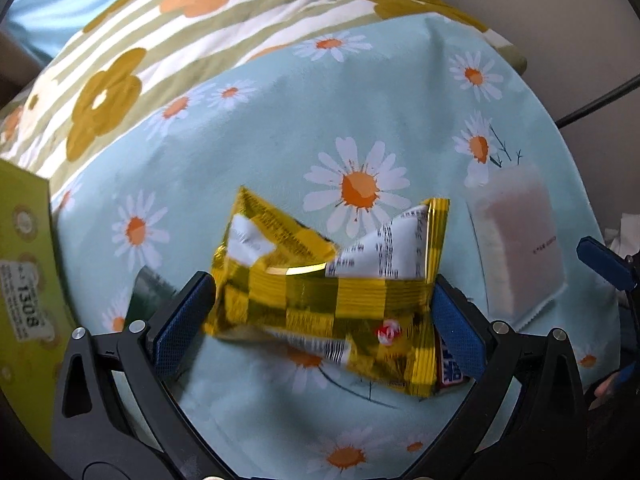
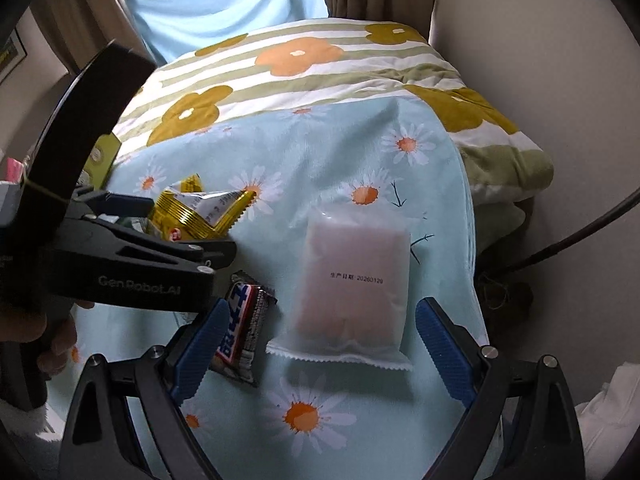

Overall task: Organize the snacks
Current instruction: 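Grasp the gold-and-white bag with the left tool while the right grasps the white pack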

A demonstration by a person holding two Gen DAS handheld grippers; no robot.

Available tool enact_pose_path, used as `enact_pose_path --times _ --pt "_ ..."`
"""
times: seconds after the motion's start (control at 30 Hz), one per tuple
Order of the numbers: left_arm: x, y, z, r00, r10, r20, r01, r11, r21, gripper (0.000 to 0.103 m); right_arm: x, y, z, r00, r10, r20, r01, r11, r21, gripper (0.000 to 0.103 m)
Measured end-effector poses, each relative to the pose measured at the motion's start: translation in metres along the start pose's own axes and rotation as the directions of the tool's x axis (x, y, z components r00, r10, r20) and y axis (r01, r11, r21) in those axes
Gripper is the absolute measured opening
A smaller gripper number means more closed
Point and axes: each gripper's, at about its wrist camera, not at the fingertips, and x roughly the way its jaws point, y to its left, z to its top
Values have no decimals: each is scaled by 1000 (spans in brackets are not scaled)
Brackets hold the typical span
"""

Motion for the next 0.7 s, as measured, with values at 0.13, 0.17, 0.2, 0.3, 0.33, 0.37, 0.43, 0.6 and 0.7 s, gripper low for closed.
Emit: enact_pose_path --times 0.13,0.17,0.2,0.3,0.33,0.37,0.43,0.6,0.7 --pt "5 -3 4 1000 4 0 -4 1000 28 101 5 0 1 1000 5 -7 -5 1000 -1 92" --pt "7 -3 5 1000 3 -2 -3 999 32 100 7 0 1 1000 3 -11 -3 1000 -1 92" --pt "8 -3 5 1000 2 -5 -2 999 34 100 8 0 1 1000 2 -15 -2 1000 1 92" --pt "10 -3 4 1000 5 1 -5 999 45 99 11 -1 0 1000 6 -25 -6 1000 11 92" --pt "10 -3 4 1000 9 3 -9 999 51 98 11 -1 0 1000 6 -27 -6 1000 13 92" --pt "10 -4 4 1000 13 5 -14 998 58 97 12 -1 -1 1000 7 -29 -6 1000 16 92" --pt "10 -4 4 1000 19 6 -19 997 73 95 13 -1 -3 999 9 -33 -8 1000 26 92" --pt "5 -1 2 999 35 10 -36 995 89 80 13 -4 -3 1000 13 -27 -12 999 45 92" --pt "2 3 2 1000 22 10 -23 997 80 78 13 -4 -3 1000 11 -24 -10 998 55 92"
